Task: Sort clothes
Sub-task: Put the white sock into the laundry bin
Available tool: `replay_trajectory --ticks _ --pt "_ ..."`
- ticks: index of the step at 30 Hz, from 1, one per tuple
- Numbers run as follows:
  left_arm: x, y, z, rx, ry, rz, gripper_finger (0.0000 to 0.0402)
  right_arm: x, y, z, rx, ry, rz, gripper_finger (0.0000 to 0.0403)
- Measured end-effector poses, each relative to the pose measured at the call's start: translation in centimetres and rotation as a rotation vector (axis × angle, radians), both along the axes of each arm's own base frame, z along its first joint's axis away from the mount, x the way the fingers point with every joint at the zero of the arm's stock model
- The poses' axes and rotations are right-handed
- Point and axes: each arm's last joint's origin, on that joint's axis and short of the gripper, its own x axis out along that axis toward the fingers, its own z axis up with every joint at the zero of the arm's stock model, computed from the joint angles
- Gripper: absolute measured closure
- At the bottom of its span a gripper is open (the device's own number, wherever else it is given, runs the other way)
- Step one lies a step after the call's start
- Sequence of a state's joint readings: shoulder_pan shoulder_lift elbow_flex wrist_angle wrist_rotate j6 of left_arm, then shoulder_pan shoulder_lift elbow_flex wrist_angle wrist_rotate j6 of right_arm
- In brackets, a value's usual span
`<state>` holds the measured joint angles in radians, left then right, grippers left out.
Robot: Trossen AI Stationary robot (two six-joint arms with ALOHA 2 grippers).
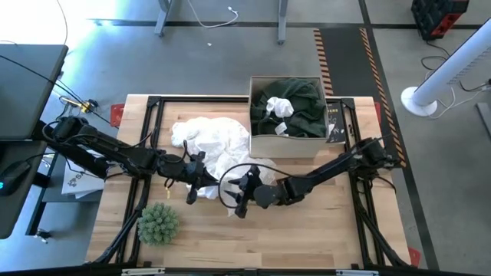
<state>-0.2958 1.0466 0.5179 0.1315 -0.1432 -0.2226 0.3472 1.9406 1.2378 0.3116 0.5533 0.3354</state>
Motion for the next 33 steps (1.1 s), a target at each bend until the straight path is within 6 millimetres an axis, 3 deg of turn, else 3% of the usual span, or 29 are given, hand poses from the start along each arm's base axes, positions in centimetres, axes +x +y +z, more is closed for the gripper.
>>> replay_trajectory --ticks 11,16,20,23,28,33 --pt "0.0 0.0 0.0 0.000 0.002 0.001 0.0395 0.9 -0.4 -2.3 0.035 -0.003 -0.052 0.0306" --pt "0.0 0.0 0.0 0.000 0.005 0.001 0.0394 1.0 -0.4 -2.1 0.063 -0.026 -0.054 0.0384" --pt "-0.3 0.2 -0.6 0.026 0.069 0.013 0.0373 1.1 0.1 -1.3 0.092 -0.077 -0.020 0.0389" --pt "-0.7 0.7 -1.5 0.089 0.165 0.112 0.0342 1.0 0.7 0.8 0.087 -0.081 -0.021 0.0395" --pt "-1.7 1.6 -2.7 0.191 0.298 0.307 0.0289 -0.3 1.2 6.4 -0.027 -0.029 -0.152 0.0397" --pt "-2.1 1.7 -3.4 0.206 0.331 0.324 0.0255 -1.5 0.0 14.9 -0.250 -0.041 -0.305 0.0400"
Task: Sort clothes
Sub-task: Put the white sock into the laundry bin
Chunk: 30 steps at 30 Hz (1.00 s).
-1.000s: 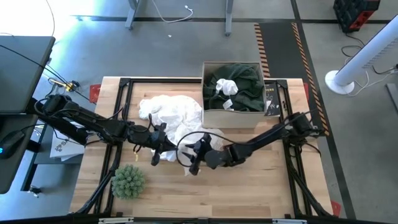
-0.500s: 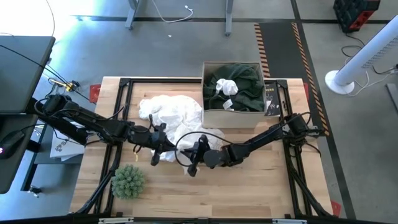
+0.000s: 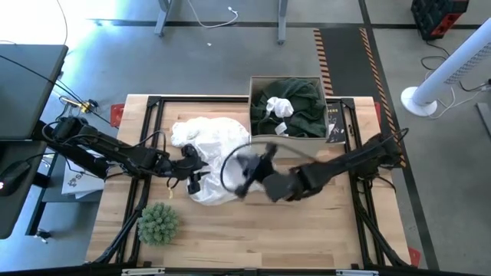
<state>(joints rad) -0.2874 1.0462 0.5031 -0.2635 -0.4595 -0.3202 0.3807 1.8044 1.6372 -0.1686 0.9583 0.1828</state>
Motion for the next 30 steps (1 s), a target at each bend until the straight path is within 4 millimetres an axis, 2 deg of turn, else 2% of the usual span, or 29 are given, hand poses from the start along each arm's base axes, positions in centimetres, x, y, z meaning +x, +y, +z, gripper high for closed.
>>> replay_trajectory --ticks 4,7,9,12,14,16,20,22,26,28,30 --pt "-0.3 0.0 -0.8 -0.003 0.012 -0.005 0.0248 -0.1 -3.1 6.2 -0.279 0.087 -0.183 0.0399" --pt "-0.3 0.0 -0.9 -0.009 0.010 -0.002 0.0248 -0.2 -7.2 10.1 -0.393 0.145 -0.280 0.0399" --pt "-0.3 0.0 -0.9 -0.011 0.009 -0.002 0.0249 -0.4 -10.9 11.6 -0.417 0.186 -0.364 0.0399" --pt "-0.3 0.0 -0.8 -0.013 0.004 -0.002 0.0249 -1.0 -16.4 11.4 -0.407 0.307 -0.485 0.0399" --pt "-0.3 0.0 -0.9 -0.022 0.007 -0.004 0.0249 -1.8 -19.9 10.1 -0.330 0.365 -0.551 0.0399" --pt "-0.3 0.0 -0.9 -0.037 0.009 -0.014 0.0249 -2.8 -23.1 7.9 -0.187 0.418 -0.566 0.0399" --pt "-0.3 -0.1 -0.9 -0.067 0.010 -0.023 0.0249 -4.5 -27.7 0.9 0.203 0.518 -0.592 0.0398" --pt "-0.3 -0.2 -0.9 -0.070 0.008 -0.023 0.0249 -4.8 -28.7 -3.4 0.318 0.571 -0.580 0.0398" --pt "-0.2 -0.2 -0.8 -0.073 0.002 -0.022 0.0250 -5.2 -29.2 -11.6 0.500 0.576 -0.457 0.0398" --pt "-0.2 -0.2 -0.8 -0.078 0.001 -0.019 0.0250 -5.6 -29.3 -14.1 0.558 0.511 -0.417 0.0398" --pt "-0.2 -0.2 -0.8 -0.081 0.002 -0.020 0.0250 -6.1 -29.5 -15.4 0.607 0.466 -0.432 0.0398"
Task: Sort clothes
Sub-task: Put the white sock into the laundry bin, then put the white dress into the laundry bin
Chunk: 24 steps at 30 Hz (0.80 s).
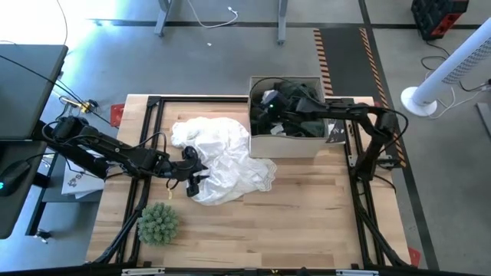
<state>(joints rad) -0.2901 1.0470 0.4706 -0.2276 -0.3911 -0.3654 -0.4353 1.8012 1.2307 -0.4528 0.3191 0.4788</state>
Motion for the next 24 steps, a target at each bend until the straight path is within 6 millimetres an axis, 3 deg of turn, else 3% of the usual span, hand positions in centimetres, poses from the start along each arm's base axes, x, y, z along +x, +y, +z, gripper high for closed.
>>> replay_trajectory --ticks 3,6,13,18,21,24 --pt "0.0 0.0 0.0 -0.004 0.001 -0.004 0.0250 -0.3 -0.5 0.1 0.050 -0.020 -0.002 0.0388" --pt "0.0 0.0 0.0 -0.004 0.002 -0.004 0.0250 0.0 -0.9 2.4 0.089 -0.026 0.034 0.0362" --pt "-0.1 0.0 -0.1 -0.002 0.010 -0.004 0.0250 0.4 0.0 12.6 0.097 -0.023 0.105 0.0285" --pt "-0.3 0.0 -0.3 0.002 0.042 -0.011 0.0250 1.7 3.9 18.2 -0.022 -0.105 0.227 0.0266" --pt "-0.6 0.1 -0.1 0.009 0.069 -0.011 0.0250 3.9 7.5 19.2 -0.119 -0.207 0.389 0.0265" --pt "-1.2 0.2 0.9 0.029 0.074 -0.002 0.0250 6.7 11.7 18.4 -0.232 -0.344 0.567 0.0265"
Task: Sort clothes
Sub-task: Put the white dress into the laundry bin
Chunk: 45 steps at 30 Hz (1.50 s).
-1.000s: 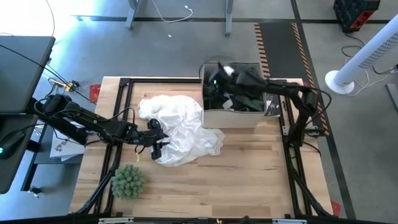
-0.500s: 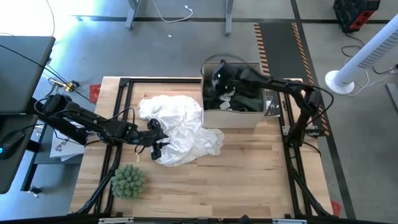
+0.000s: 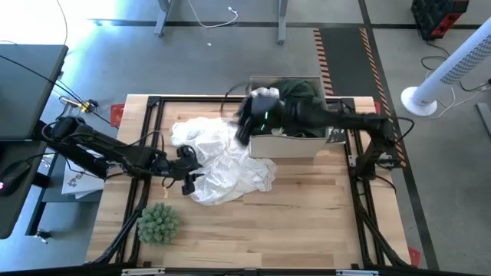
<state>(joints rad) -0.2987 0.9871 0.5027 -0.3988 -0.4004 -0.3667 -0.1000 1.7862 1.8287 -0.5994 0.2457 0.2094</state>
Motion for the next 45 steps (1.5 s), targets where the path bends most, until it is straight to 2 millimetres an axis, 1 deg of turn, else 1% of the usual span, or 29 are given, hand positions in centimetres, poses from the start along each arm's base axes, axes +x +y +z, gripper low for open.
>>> replay_trajectory --ticks 1,4,5,7,9,12,15,17,21,24,26,29,31,33,35,39,40,41,43,45 --pt "-0.3 0.0 0.5 0.010 -0.006 0.010 0.0250 0.8 1.2 -0.5 -0.034 -0.056 0.051 0.0265" --pt "-1.5 0.3 2.3 0.055 -0.041 0.060 0.0250 3.4 4.5 -3.1 -0.123 -0.229 0.196 0.0265" --pt "-2.0 0.4 2.9 0.068 -0.059 0.079 0.0250 4.2 5.2 -4.2 -0.142 -0.266 0.224 0.0265" --pt "-3.0 0.6 4.2 0.089 -0.109 0.109 0.0250 5.6 5.8 -6.3 -0.141 -0.313 0.237 0.0265" --pt "-3.9 0.9 5.2 0.093 -0.173 0.127 0.0250 6.8 5.6 -8.4 -0.124 -0.277 0.228 0.0263" --pt "-5.0 1.3 6.3 0.089 -0.263 0.144 0.0250 8.8 4.7 -11.7 -0.117 -0.144 0.218 0.0247" --pt "-5.9 1.7 6.9 0.090 -0.312 0.160 0.0250 10.8 3.8 -14.5 -0.113 -0.006 0.212 0.0216" --pt "-6.2 1.9 7.1 0.084 -0.332 0.165 0.0250 11.9 3.0 -16.0 -0.106 0.076 0.203 0.0193" --pt "-6.4 1.9 7.2 0.079 -0.342 0.166 0.0250 13.9 0.7 -19.3 -0.064 0.203 0.143 0.0149" --pt "-6.3 1.9 7.0 0.074 -0.329 0.159 0.0250 14.6 -0.9 -22.5 -0.010 0.302 0.075 0.0131" --pt "-6.2 1.8 6.7 0.064 -0.320 0.163 0.0250 14.8 -1.4 -24.5 0.041 0.375 0.070 0.0129" --pt "-6.2 1.8 5.9 0.042 -0.308 0.172 0.0250 14.9 -1.3 -26.8 0.137 0.437 0.106 0.0133" --pt "-6.1 1.7 5.4 0.025 -0.296 0.173 0.0250 14.8 -1.0 -28.2 0.178 0.475 0.131 0.0147" --pt "-6.2 1.7 5.1 0.009 -0.280 0.171 0.0250 14.9 -0.2 -29.0 0.179 0.487 0.144 0.0173" --pt "-6.2 1.7 5.1 -0.003 -0.281 0.168 0.0250 15.0 0.6 -29.4 0.179 0.489 0.151 0.0214" --pt "-6.2 1.7 5.1 -0.005 -0.282 0.167 0.0250 15.3 1.7 -29.2 0.195 0.455 0.131 0.0328" --pt "-6.2 1.7 5.1 -0.001 -0.280 0.163 0.0250 15.4 1.9 -28.8 0.202 0.449 0.128 0.0356" --pt "-6.2 1.7 5.2 0.001 -0.276 0.161 0.0250 15.4 2.2 -28.2 0.207 0.445 0.129 0.0370" --pt "-6.4 1.7 5.6 -0.011 -0.263 0.144 0.0250 15.3 3.2 -26.2 0.217 0.435 0.122 0.0371" --pt "-6.7 1.7 6.1 -0.021 -0.240 0.127 0.0250 14.8 4.8 -24.0 0.211 0.455 0.107 0.0369"
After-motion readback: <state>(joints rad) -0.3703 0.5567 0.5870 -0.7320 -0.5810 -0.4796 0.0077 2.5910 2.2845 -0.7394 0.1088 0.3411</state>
